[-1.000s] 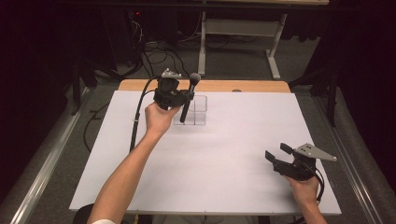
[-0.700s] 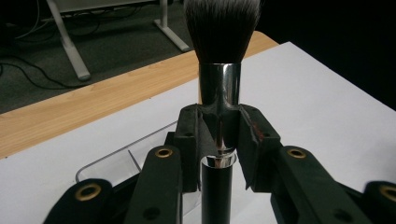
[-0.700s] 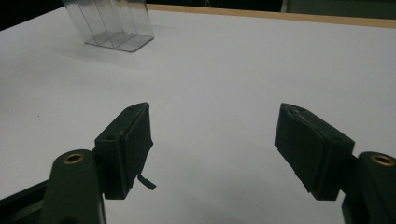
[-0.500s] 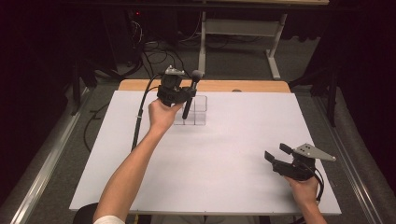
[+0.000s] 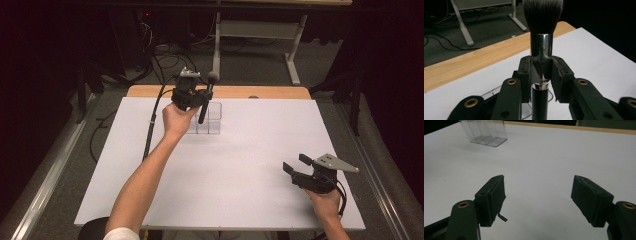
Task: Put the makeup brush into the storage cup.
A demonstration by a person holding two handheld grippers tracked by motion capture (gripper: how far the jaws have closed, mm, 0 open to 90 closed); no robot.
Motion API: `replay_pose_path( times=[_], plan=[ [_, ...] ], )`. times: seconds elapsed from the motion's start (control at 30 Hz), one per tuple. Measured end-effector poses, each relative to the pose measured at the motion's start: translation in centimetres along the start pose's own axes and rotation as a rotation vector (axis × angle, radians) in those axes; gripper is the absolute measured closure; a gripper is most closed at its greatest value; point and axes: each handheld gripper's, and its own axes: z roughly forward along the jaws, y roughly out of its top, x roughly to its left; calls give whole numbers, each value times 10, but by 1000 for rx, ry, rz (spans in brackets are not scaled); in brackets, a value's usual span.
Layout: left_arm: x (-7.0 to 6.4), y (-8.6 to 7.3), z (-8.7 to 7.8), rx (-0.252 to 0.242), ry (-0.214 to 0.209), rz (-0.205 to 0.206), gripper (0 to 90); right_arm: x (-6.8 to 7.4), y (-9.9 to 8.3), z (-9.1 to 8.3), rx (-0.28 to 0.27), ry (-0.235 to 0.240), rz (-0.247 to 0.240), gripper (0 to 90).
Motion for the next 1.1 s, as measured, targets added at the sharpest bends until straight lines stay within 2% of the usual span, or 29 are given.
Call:
replay_pose_path(
  times=[0.3, 0.43, 0.67, 1.1],
  plan=[
    [2, 9, 9, -16, 14, -26, 711, 1, 0, 0, 0, 6, -10, 292],
    [1, 12, 16, 0, 31, -3, 711, 2, 0, 1, 4, 10, -8, 291],
    [1, 17, 22, -7, 44, -1, 711, 4, 0, 2, 7, 17, -25, 292],
    [12, 15, 26, -20, 94, -33, 710, 4, 0, 2, 12, 21, -29, 292]
  ],
)
